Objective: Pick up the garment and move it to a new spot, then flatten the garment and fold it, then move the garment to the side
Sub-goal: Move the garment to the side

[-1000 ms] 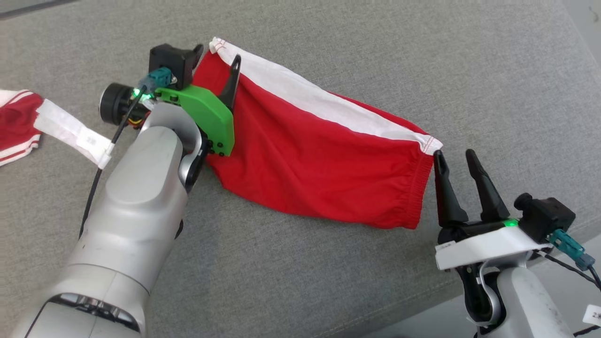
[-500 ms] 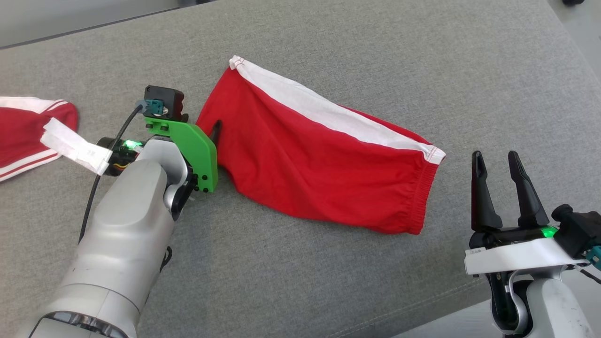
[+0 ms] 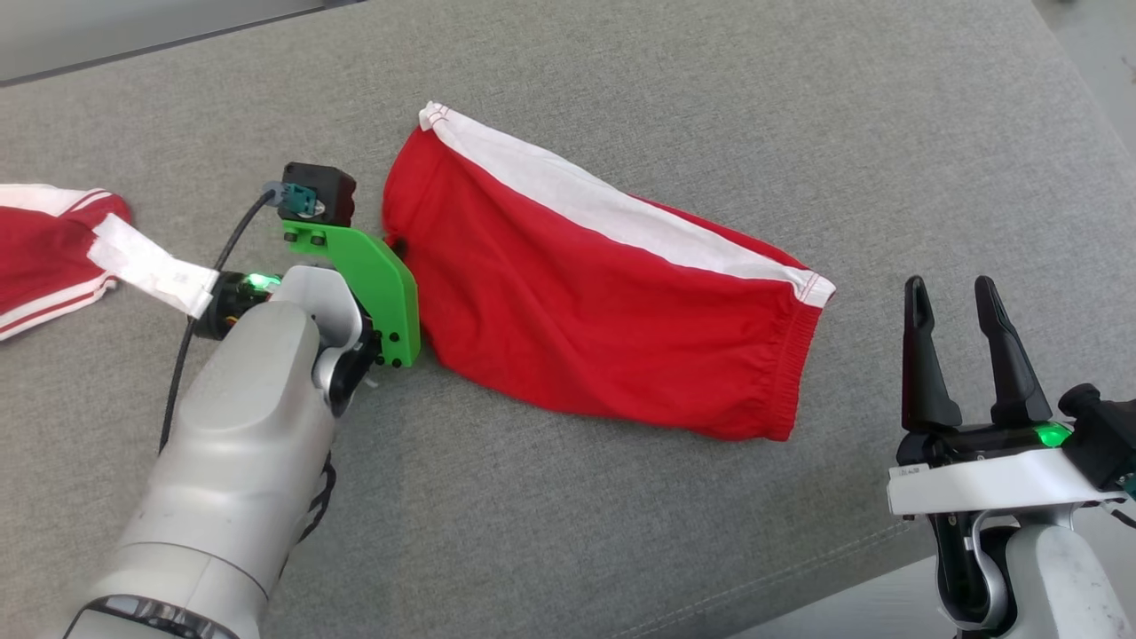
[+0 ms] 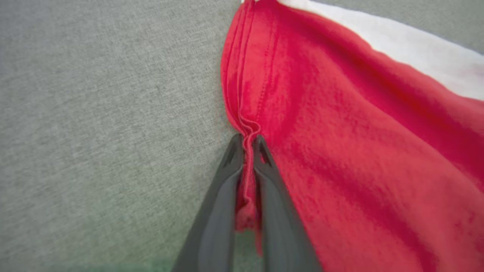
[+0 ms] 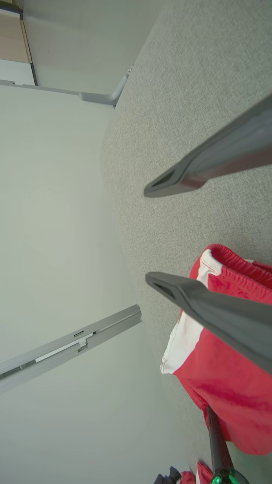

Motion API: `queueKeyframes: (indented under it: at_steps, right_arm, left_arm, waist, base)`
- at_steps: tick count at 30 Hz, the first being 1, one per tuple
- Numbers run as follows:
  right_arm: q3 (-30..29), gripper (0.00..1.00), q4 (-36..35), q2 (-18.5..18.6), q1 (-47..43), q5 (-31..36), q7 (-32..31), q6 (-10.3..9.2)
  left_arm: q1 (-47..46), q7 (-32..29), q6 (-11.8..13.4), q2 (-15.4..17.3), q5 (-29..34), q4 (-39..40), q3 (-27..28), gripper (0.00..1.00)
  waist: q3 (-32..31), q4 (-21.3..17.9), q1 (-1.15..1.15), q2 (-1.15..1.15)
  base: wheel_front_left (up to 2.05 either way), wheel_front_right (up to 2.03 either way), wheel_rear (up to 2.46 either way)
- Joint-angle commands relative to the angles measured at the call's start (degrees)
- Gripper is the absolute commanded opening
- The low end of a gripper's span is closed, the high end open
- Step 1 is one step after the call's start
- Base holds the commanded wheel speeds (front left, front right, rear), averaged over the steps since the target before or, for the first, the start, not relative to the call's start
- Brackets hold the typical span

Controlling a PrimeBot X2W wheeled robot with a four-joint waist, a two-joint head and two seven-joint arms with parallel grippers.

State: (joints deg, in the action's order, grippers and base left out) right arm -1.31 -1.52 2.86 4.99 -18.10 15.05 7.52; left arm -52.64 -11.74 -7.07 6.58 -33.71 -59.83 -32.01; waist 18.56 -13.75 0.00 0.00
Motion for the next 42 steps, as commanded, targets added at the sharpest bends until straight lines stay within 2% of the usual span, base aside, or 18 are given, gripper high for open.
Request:
queueKeyframes:
  at_steps: [1,12,17,21,27,36,37,38,39,40,42]
  right_arm:
    - [-0.3,1.0,-0.2,0.1,-0.1,-0.2,0.2,-0.07]
    - [-3.1,1.0,0.1,0.1,-0.9,1.4,0.2,-0.07]
    - [-4.2,1.0,0.3,0.1,-1.5,2.5,0.2,-0.06]
    - [-5.0,1.0,0.8,0.1,-2.0,3.4,-0.4,-0.06]
    - [-5.3,1.0,1.2,0.1,-2.3,4.4,-2.1,-0.06]
    - [-4.5,1.0,2.7,0.1,-1.8,4.8,-3.1,-0.07]
    - [-4.4,1.0,3.0,0.1,-1.7,4.8,-3.1,-0.06]
    - [-4.4,1.0,3.2,0.1,-1.6,4.8,-3.2,-0.06]
    - [-4.3,1.0,3.4,0.1,-1.6,4.7,-3.3,-0.07]
    - [-4.4,1.0,3.6,0.1,-1.5,4.6,-3.3,-0.06]
    - [-4.5,1.0,4.1,0.1,-1.5,4.7,-3.7,-0.06]
  left_arm:
    - [1.9,0.2,-0.2,0.3,-0.6,0.3,-0.1,0.0]
    - [9.7,4.0,0.0,2.0,-4.3,9.4,1.9,0.0]
    - [17.5,5.6,2.4,3.0,-6.2,16.2,3.4,0.0]
    - [24.5,6.5,5.2,3.4,-7.2,22.7,4.0,0.0]
    - [34.1,6.8,8.6,3.2,-8.2,32.2,3.8,0.0]
    - [40.7,7.9,12.3,2.9,-7.8,37.4,3.3,0.0]
    - [40.9,8.6,12.7,3.0,-7.4,37.7,3.2,0.14]
    - [40.9,9.2,13.0,3.0,-7.1,37.9,3.4,0.42]
    - [41.1,9.8,13.2,3.1,-6.7,38.0,3.4,0.93]
    - [41.2,10.9,13.5,3.3,-6.5,38.2,3.6,1.0]
    - [41.5,12.8,13.8,3.4,-6.0,38.5,3.9,1.0]
  waist:
    - [-0.4,0.4,0.0,0.0]
    - [-4.4,4.6,0.0,0.0]
    - [-6.9,7.5,0.0,0.0]
    - [-8.7,9.7,0.0,0.0]
    - [-10.5,12.0,0.0,0.0]
    - [-11.6,12.6,0.0,0.0]
    - [-11.7,12.5,0.0,0.0]
    - [-11.7,12.4,0.0,0.0]
    - [-11.7,12.3,0.0,0.0]
    - [-11.8,12.2,0.0,0.0]
    - [-11.9,11.9,0.0,0.0]
  base:
    - [0.0,0.0,0.0]
    - [0.0,0.0,0.0]
    - [0.0,0.0,0.0]
    - [0.0,0.0,0.0]
    - [0.0,0.0,0.0]
    - [0.0,0.0,0.0]
    - [0.0,0.0,0.0]
    - [0.0,0.0,0.0]
    - [0.0,0.0,0.0]
    - [0.0,0.0,0.0]
    - [0.0,0.0,0.0]
